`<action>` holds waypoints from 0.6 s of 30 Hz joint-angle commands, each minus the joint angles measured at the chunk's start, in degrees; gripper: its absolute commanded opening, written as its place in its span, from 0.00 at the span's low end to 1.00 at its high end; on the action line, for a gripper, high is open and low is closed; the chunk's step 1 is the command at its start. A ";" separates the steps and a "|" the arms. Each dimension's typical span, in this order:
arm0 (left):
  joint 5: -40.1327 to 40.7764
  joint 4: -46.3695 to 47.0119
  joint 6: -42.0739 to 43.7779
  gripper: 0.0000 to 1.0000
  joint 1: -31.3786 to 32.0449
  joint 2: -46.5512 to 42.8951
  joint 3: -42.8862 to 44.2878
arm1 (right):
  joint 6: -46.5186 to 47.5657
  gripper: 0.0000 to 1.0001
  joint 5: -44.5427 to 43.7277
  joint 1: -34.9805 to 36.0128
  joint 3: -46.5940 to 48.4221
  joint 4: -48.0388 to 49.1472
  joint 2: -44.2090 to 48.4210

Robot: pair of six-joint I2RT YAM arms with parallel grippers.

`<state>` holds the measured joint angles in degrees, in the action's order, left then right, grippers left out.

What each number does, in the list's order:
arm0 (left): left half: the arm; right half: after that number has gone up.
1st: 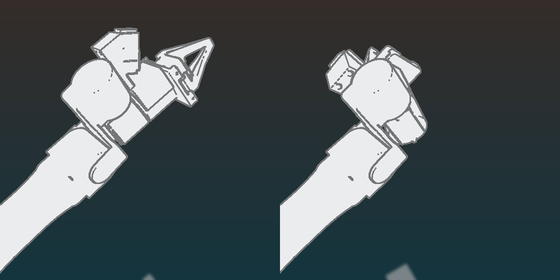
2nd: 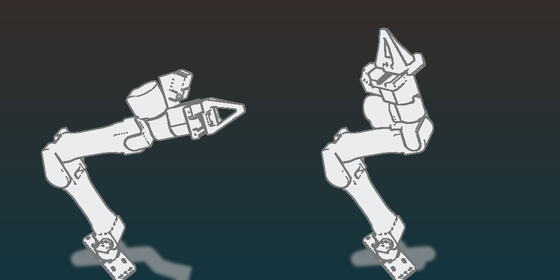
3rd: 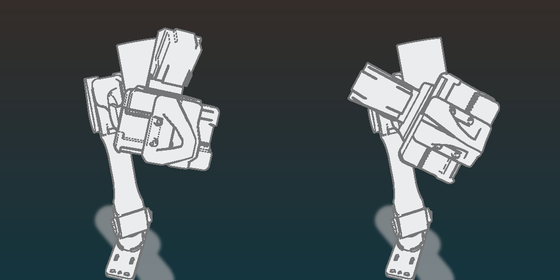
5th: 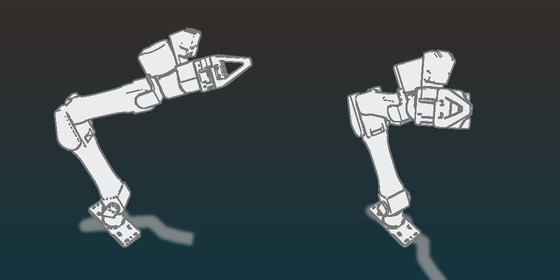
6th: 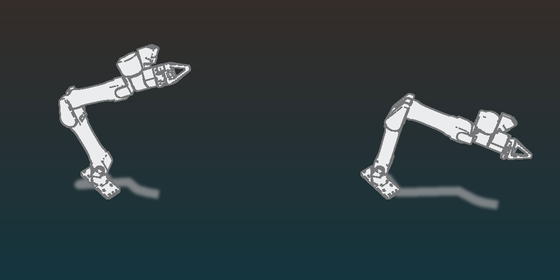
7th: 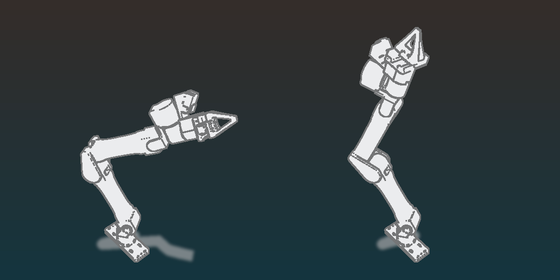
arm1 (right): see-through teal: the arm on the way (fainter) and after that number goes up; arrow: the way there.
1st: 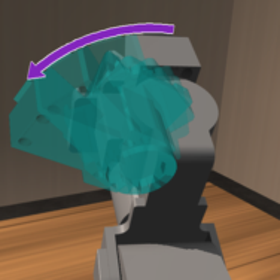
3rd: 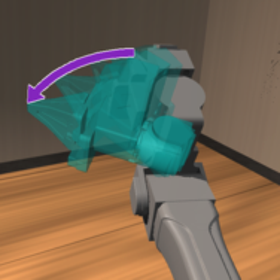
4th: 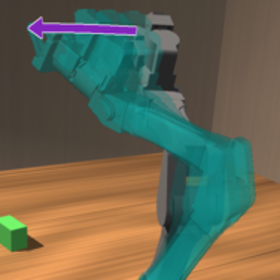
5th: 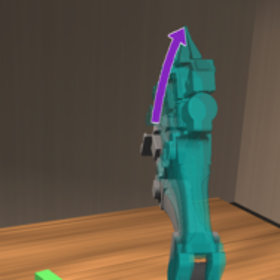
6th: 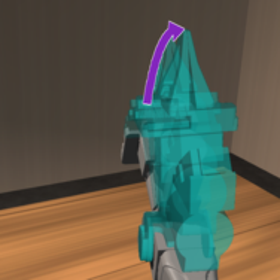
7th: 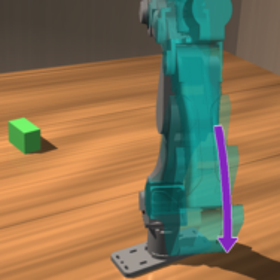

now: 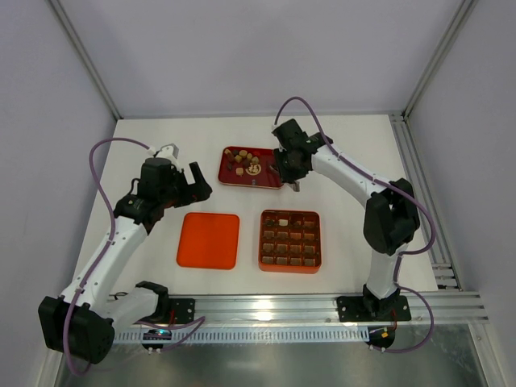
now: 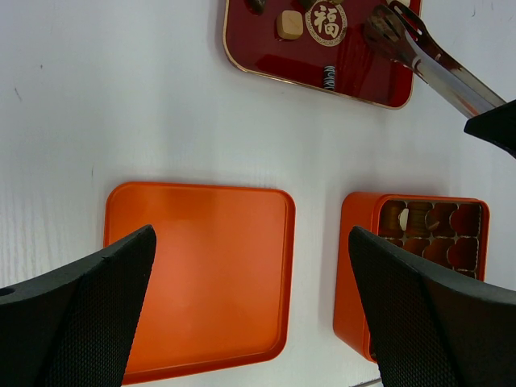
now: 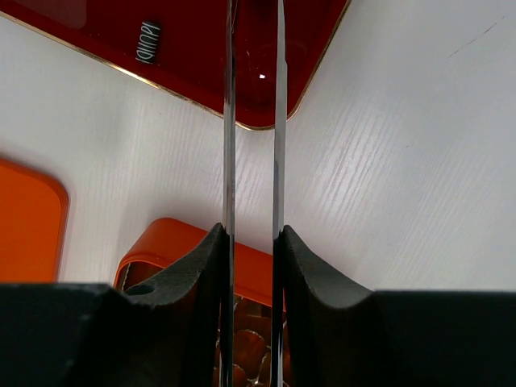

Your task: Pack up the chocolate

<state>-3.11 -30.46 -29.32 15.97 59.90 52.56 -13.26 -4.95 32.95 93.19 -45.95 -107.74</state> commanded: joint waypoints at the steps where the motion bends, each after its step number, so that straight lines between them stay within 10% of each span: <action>1: -0.40 1.19 0.76 1.00 -0.15 -0.22 0.09 | 0.25 0.35 -0.06 0.36 1.03 1.75 -0.18; 18: -0.23 1.19 0.76 1.00 -0.15 -0.31 0.09 | 0.34 0.41 -0.24 0.36 3.05 1.31 -2.12</action>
<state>-3.09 -30.46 -29.32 15.97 59.90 52.56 -13.23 -4.95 32.95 93.38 -45.84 -110.15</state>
